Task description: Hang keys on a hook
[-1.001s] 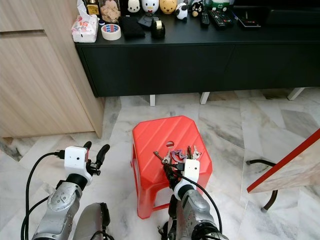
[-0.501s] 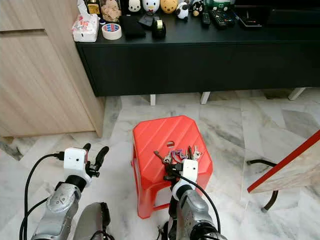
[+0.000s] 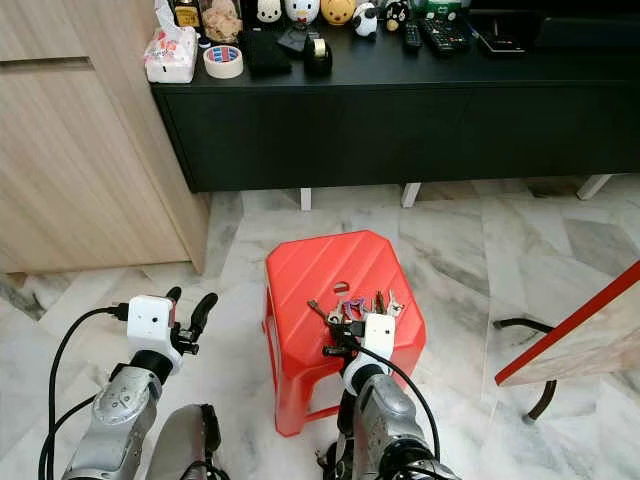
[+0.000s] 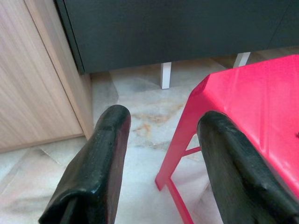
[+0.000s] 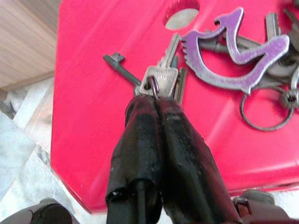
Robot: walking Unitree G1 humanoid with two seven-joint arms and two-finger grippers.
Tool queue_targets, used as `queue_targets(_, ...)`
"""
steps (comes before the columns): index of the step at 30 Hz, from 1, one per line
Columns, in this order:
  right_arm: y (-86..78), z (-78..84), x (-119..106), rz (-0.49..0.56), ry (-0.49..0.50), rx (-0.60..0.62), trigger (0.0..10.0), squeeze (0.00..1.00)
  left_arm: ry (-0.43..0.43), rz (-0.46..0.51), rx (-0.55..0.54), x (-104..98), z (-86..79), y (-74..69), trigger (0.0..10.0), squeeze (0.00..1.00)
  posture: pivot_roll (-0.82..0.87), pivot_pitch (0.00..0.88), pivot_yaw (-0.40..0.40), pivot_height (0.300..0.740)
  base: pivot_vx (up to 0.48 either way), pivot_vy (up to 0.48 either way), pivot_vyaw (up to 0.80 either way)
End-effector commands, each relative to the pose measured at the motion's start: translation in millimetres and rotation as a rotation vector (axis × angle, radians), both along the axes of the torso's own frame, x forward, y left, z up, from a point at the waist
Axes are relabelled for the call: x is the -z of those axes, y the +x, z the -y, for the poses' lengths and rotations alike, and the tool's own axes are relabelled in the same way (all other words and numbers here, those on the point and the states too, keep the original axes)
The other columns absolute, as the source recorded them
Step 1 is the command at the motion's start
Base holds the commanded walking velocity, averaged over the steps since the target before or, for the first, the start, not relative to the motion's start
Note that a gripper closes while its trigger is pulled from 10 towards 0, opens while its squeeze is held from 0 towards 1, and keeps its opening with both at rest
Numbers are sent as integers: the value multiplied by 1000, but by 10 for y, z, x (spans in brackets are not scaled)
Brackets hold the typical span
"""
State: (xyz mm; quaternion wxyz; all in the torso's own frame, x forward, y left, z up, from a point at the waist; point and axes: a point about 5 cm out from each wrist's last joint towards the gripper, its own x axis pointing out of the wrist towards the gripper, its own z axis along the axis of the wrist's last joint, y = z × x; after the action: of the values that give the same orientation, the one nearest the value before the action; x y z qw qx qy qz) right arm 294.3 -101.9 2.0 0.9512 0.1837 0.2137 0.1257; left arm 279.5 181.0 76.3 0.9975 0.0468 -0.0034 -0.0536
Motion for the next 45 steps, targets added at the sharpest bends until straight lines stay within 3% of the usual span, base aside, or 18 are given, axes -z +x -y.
queue_targets(1,-37,-4,48,-32,-6,-7,10000,0,3,-20,-4,38,-3,-33,10000,0,90,204,-77,579,0,0,0)
queue_targets(2,-37,-7,47,-32,1,-6,10000,0,3,-20,-4,38,-3,-35,10000,0,90,205,-76,579,0,0,0)
queue_targets(3,-36,-7,46,-31,3,-5,10000,1000,3,-20,-4,38,-3,-36,10000,0,90,204,-77,579,0,0,0)
queue_targets(20,50,-19,-38,-4,-5,-8,10000,1000,5,-21,-3,39,0,-54,10000,0,93,214,-78,579,0,0,0)
queue_targets(21,61,-22,-46,-4,-10,-10,10000,0,6,-21,-3,40,2,-60,10000,0,93,218,-79,579,0,0,0)
queue_targets(25,70,-34,-49,-13,-25,-21,10000,0,8,-23,-2,43,5,-71,10000,0,94,222,-80,579,0,0,0)
queue_targets(27,70,-82,-58,0,-69,-84,10000,0,11,-25,-2,50,6,-88,10000,0,98,226,-82,579,0,0,0)
queue_targets(41,126,-38,-89,-14,-100,-75,10000,0,18,-43,-15,98,-31,-194,10000,0,110,253,-88,579,0,0,0)
queue_targets(42,132,-20,-91,-16,-105,-62,8235,0,19,-46,-16,103,-32,-201,10000,0,110,254,-88,579,0,0,0)
queue_targets(44,135,-18,-92,-17,-99,-61,0,0,21,-47,-17,103,-32,-203,10000,0,111,254,-88,579,0,0,0)
queue_targets(45,138,-26,-100,-13,-90,-66,0,0,23,-47,-17,102,-32,-203,10000,0,111,254,-87,579,0,0,0)
